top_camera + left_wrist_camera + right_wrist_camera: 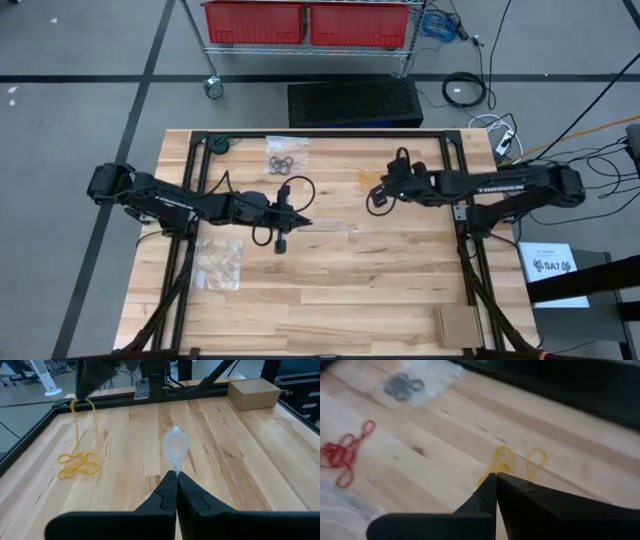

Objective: Sort rubber bands
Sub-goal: Put the yellow rubber band into the bottom right transparent zip bag

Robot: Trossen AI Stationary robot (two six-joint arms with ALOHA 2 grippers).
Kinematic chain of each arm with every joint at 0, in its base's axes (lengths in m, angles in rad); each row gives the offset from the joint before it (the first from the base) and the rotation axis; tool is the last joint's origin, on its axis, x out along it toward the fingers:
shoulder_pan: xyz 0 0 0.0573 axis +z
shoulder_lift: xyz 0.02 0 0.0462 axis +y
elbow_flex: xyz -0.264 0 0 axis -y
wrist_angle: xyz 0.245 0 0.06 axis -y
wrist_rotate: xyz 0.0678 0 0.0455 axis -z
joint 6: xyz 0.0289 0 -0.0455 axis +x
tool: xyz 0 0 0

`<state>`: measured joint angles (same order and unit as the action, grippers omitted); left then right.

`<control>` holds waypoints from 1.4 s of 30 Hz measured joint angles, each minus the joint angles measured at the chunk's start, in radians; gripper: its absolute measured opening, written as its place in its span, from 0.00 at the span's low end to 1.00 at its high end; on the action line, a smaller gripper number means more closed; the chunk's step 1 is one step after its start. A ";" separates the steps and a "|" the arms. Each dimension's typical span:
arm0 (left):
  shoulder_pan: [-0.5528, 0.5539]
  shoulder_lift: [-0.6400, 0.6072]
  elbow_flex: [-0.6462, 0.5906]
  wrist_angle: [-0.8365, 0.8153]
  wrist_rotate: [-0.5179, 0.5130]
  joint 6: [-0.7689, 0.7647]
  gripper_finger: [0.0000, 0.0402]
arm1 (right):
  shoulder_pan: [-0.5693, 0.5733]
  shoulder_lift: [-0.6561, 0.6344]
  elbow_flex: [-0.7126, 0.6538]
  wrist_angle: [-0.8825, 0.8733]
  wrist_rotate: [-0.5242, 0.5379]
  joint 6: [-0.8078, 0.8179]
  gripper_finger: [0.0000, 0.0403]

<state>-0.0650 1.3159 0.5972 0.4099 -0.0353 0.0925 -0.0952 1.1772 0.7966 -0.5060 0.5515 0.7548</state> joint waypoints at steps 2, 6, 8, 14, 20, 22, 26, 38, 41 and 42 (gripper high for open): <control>0.000 0.000 0.000 0.000 0.000 0.000 0.00 | 0.000 -0.001 0.039 -0.008 -0.001 -0.041 0.00; 0.000 0.000 0.000 0.000 0.000 0.000 0.00 | 0.006 0.002 0.133 -0.021 -0.002 -0.125 0.00; 0.000 0.000 0.000 0.000 0.000 0.001 0.00 | 0.017 0.003 0.180 -0.022 -0.002 -0.163 0.00; 0.000 0.000 0.000 -0.001 0.000 0.001 0.00 | 0.081 0.011 0.324 -0.034 -0.003 -0.248 0.00; 0.000 0.000 0.000 -0.001 0.000 0.001 0.00 | 0.167 0.073 0.467 -0.065 -0.037 -0.306 0.00; 0.000 0.000 0.000 0.000 0.000 0.001 0.00 | 0.196 0.106 0.511 -0.067 -0.059 -0.328 0.00; 0.000 0.000 0.000 -0.001 0.000 0.001 0.00 | 0.242 0.172 0.597 -0.093 -0.084 -0.352 0.00; 0.000 0.000 0.000 -0.002 0.000 0.001 0.00 | 0.309 0.298 0.726 -0.180 -0.128 -0.370 0.00; 0.000 0.000 0.000 -0.002 0.000 0.001 0.00 | 0.324 0.308 0.734 -0.179 -0.162 -0.383 0.00; 0.000 0.000 0.000 -0.002 0.000 0.001 0.00 | 0.329 0.308 0.734 -0.179 -0.166 -0.384 0.00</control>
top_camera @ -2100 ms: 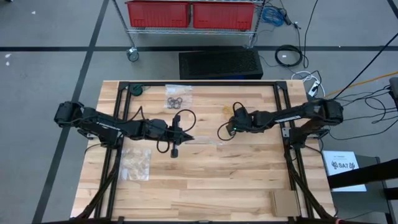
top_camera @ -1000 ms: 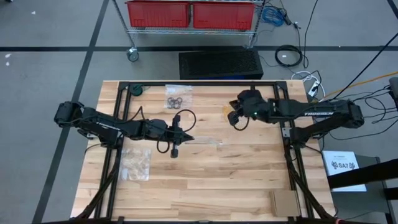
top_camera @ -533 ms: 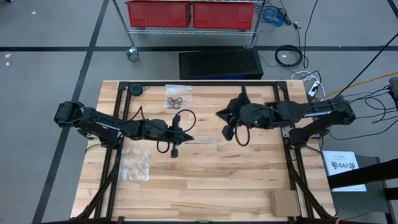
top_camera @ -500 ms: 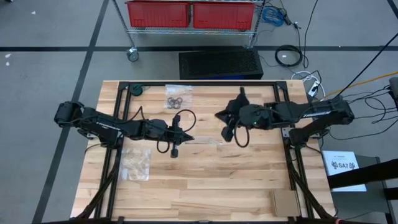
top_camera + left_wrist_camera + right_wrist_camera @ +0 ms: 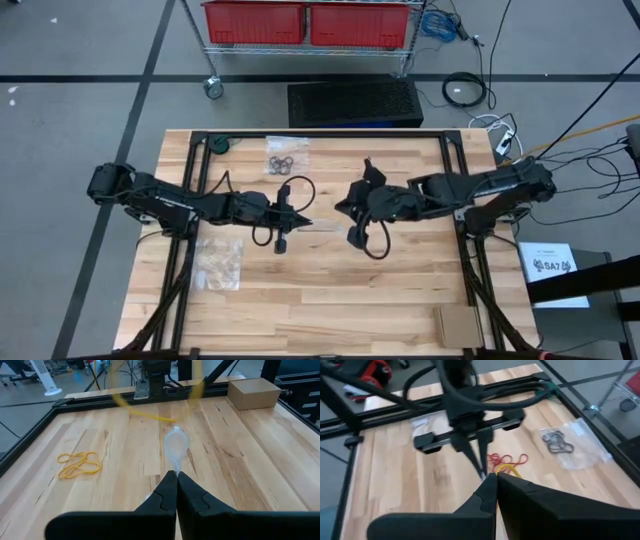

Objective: Sort rubber bands
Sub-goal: Put the yellow rubber band into the bottom right transparent zip bag

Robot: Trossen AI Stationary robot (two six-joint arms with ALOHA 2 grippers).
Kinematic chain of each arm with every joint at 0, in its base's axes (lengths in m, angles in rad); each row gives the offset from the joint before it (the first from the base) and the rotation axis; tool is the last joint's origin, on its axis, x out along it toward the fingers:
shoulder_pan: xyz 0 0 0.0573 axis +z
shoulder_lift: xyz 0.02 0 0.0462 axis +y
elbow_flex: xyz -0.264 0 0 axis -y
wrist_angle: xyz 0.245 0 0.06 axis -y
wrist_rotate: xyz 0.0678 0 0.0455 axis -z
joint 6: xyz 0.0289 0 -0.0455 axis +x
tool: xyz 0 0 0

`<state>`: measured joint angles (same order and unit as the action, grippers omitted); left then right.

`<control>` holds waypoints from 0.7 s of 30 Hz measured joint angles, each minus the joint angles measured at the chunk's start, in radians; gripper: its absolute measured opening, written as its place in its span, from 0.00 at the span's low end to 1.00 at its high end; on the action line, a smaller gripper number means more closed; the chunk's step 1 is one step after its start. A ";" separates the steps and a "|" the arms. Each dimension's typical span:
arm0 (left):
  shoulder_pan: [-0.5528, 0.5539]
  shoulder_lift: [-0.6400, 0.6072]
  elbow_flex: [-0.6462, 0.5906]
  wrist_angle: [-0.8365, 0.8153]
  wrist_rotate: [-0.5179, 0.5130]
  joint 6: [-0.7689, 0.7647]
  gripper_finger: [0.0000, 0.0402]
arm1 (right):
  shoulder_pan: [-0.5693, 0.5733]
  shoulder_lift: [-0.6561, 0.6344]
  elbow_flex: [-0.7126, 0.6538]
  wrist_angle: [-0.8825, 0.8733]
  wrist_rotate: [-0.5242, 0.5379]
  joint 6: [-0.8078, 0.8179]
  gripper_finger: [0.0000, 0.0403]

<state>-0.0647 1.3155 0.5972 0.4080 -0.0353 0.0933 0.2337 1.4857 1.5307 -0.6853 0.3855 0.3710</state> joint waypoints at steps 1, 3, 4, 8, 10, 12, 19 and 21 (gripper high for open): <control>0.000 0.000 0.000 0.000 0.000 0.000 0.00 | 0.004 0.000 0.000 0.000 -0.001 -0.002 0.00; 0.000 0.000 0.000 0.000 0.000 0.000 0.00 | 0.011 -0.001 0.002 0.000 0.000 -0.001 0.00; 0.000 0.000 0.000 0.000 0.000 0.000 0.00 | 0.015 -0.002 0.002 -0.006 0.000 -0.001 0.00; 0.000 0.000 0.000 -0.006 0.000 0.000 0.00 | 0.025 -0.003 0.002 -0.132 0.000 0.059 0.00; 0.000 0.000 0.000 -0.007 0.000 0.000 0.00 | 0.032 -0.003 0.002 -0.240 -0.003 0.122 0.00; 0.000 0.000 0.000 -0.007 0.000 0.000 0.00 | 0.042 -0.003 0.002 -0.342 -0.005 0.185 0.00; 0.000 0.000 0.000 -0.007 0.000 0.000 0.00 | 0.104 -0.001 0.000 -0.565 0.003 0.371 0.00; 0.000 0.000 0.000 -0.007 0.000 0.000 0.00 | 0.122 -0.001 -0.011 -0.582 0.005 0.399 0.00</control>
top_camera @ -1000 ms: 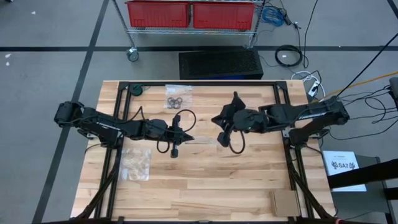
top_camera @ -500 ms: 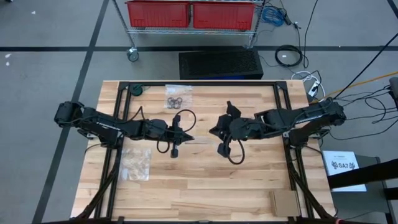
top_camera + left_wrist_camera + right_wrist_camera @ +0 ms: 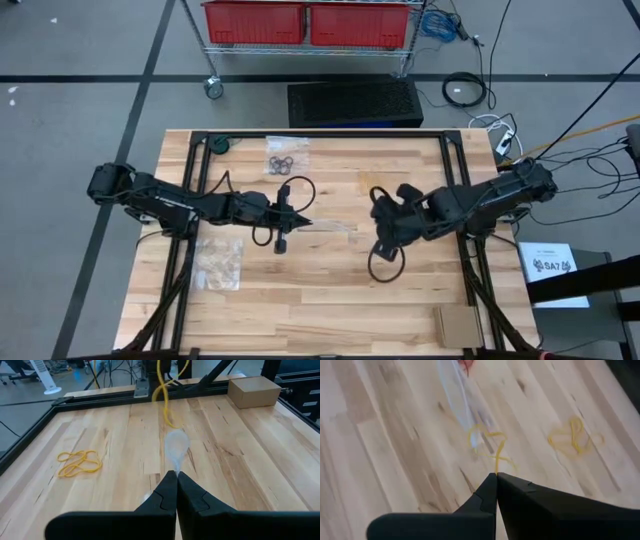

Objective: Sort rubber bands
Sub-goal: Put the yellow rubber band into the bottom right transparent zip bag

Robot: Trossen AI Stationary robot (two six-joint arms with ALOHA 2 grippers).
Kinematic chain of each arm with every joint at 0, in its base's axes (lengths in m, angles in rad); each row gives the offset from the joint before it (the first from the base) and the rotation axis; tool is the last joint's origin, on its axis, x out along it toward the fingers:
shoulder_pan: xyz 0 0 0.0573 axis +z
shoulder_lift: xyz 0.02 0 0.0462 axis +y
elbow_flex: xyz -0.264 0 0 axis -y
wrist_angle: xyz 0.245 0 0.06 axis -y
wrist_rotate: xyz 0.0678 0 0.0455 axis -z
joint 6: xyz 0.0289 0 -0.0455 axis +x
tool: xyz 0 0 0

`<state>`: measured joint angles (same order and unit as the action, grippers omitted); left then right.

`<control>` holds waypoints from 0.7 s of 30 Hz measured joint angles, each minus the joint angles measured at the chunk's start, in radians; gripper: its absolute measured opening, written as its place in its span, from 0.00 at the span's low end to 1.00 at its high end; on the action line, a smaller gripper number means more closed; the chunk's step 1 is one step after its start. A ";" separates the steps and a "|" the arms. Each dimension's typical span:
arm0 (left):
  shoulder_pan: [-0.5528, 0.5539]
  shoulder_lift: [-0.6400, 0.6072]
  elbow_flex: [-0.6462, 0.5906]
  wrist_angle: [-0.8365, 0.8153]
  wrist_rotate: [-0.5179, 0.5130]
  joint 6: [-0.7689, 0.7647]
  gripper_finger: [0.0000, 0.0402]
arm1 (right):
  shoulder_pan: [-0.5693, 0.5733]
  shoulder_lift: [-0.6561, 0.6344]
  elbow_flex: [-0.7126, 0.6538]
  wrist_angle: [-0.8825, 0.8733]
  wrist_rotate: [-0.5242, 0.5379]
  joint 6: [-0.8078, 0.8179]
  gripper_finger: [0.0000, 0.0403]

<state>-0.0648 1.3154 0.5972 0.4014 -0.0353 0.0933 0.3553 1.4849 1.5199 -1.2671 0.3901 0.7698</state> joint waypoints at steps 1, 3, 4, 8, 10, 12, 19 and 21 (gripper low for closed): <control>0.000 0.000 0.000 0.000 0.000 0.000 0.00 | 0.007 0.000 -0.008 -0.014 0.000 0.016 0.00; 0.000 0.000 0.000 0.000 0.000 0.000 0.00 | 0.017 0.000 -0.031 -0.034 0.001 0.051 0.00; 0.000 0.000 0.000 0.000 0.000 0.000 0.00 | 0.021 0.000 -0.048 -0.042 0.001 0.071 0.00; 0.000 0.000 0.000 0.000 0.000 0.000 0.00 | 0.020 0.000 -0.130 -0.083 0.001 0.135 0.00; 0.000 0.000 0.000 0.000 0.000 0.000 0.00 | 0.013 0.000 -0.179 -0.086 0.003 0.152 0.00; 0.000 0.000 0.000 0.000 0.000 0.000 0.00 | 0.001 0.000 -0.235 -0.071 0.005 0.165 0.00; 0.000 0.000 0.000 0.000 0.000 0.000 0.00 | -0.079 0.000 -0.499 0.150 0.000 0.151 0.00; 0.000 0.000 0.000 0.000 0.000 0.000 0.00 | -0.106 0.001 -0.573 0.230 -0.023 0.131 0.00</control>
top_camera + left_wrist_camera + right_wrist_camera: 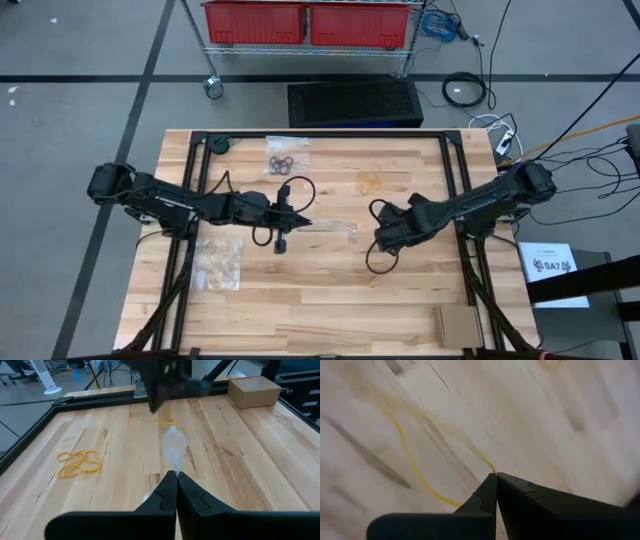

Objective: Sort rubber bands
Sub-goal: Put the yellow rubber band into the bottom right transparent zip bag

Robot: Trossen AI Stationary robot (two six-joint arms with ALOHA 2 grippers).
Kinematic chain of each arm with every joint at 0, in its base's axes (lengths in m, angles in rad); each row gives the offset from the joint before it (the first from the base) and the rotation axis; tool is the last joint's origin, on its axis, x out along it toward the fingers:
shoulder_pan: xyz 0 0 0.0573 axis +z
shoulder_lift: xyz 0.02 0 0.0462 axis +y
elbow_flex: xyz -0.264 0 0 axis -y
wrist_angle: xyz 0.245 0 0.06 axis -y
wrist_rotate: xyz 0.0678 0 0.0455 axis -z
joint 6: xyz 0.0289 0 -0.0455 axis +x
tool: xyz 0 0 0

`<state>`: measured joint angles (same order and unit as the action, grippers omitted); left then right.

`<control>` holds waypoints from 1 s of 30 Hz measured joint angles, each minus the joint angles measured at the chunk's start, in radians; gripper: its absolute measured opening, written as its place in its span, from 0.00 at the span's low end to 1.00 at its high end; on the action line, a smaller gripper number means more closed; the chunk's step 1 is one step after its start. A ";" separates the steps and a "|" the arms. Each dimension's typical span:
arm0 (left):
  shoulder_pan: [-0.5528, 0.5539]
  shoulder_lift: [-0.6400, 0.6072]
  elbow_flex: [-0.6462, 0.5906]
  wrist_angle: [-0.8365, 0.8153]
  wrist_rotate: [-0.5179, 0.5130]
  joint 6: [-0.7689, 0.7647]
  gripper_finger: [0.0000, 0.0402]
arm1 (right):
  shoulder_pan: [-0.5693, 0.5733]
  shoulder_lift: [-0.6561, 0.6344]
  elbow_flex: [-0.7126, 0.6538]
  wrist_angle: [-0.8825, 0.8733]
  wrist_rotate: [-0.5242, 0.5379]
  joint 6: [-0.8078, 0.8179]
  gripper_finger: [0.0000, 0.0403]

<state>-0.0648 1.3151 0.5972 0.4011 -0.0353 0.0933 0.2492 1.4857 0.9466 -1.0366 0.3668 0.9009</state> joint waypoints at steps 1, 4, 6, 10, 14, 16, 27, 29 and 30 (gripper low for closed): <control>0.000 0.000 0.000 0.000 0.000 0.000 0.00 | -0.012 0.000 -0.030 0.038 -0.010 -0.011 0.00; 0.000 0.000 0.000 0.000 0.000 0.000 0.00 | -0.041 0.000 -0.091 0.112 -0.029 -0.028 0.00; 0.000 0.000 0.000 0.000 0.000 0.000 0.00 | -0.051 0.000 -0.100 0.113 -0.033 -0.026 0.00; 0.000 0.000 0.000 0.000 0.000 0.000 0.00 | -0.051 -0.003 -0.076 0.052 -0.039 0.008 0.00; 0.000 0.000 0.000 0.000 0.000 0.000 0.00 | -0.052 -0.005 -0.053 0.062 -0.026 -0.001 0.00; 0.000 0.000 0.000 0.000 0.000 0.000 0.00 | -0.063 -0.005 -0.054 0.139 -0.020 -0.032 0.00; 0.000 0.000 0.000 0.000 0.000 0.000 0.00 | -0.106 -0.004 -0.088 0.429 -0.086 -0.094 0.01; 0.000 0.000 0.000 -0.001 0.000 0.000 0.00 | -0.106 -0.004 -0.095 0.439 -0.086 -0.081 0.04; 0.000 0.000 0.000 -0.001 0.000 0.000 0.00 | -0.106 -0.004 -0.099 0.443 -0.086 -0.075 0.05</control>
<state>-0.0647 1.3151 0.5972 0.4003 -0.0353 0.0933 0.1436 1.4818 0.8474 -0.5937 0.2810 0.8261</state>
